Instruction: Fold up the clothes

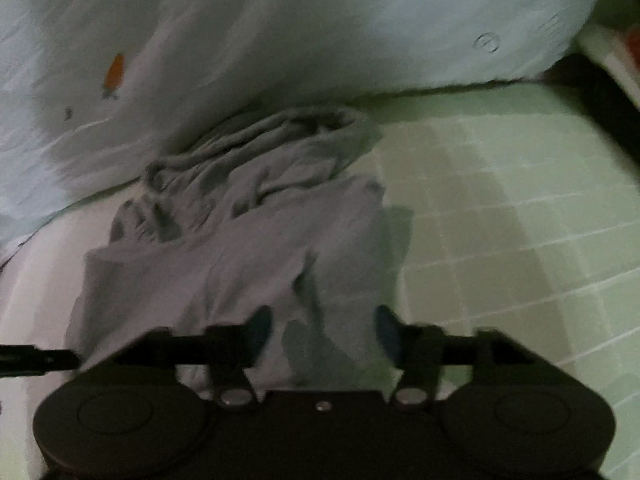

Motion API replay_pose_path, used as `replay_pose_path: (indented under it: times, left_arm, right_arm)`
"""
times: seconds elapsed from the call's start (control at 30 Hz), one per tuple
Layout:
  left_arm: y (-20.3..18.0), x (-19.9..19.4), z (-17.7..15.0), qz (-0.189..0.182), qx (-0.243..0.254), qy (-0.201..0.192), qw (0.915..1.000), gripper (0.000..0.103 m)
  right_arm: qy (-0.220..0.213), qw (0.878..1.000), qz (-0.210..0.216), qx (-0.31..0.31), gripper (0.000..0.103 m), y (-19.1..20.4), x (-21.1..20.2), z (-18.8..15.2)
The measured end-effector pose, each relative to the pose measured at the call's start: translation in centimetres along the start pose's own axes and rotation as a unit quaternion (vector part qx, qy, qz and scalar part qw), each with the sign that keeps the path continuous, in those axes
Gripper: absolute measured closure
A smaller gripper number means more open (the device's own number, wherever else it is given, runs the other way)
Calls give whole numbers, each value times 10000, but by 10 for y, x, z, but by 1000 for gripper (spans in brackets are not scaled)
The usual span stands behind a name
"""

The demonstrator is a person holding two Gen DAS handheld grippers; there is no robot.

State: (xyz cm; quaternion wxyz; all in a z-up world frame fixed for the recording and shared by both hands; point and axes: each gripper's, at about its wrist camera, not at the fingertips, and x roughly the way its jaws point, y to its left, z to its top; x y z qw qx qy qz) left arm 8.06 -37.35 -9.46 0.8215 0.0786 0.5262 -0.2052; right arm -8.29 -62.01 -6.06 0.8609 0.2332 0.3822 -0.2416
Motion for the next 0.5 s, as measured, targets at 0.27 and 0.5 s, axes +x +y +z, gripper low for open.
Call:
replay_pose_path:
  times: [0.27, 0.5]
  left_arm:
    - [0, 2, 48, -253, -116, -403, 9988, 15]
    - [-12, 41, 119, -136, 137, -602, 9980, 12]
  right_arm:
    - [-167, 9980, -581, -165, 15, -13, 19, 30]
    - [-297, 9958, -841, -207, 11, -19, 63, 76]
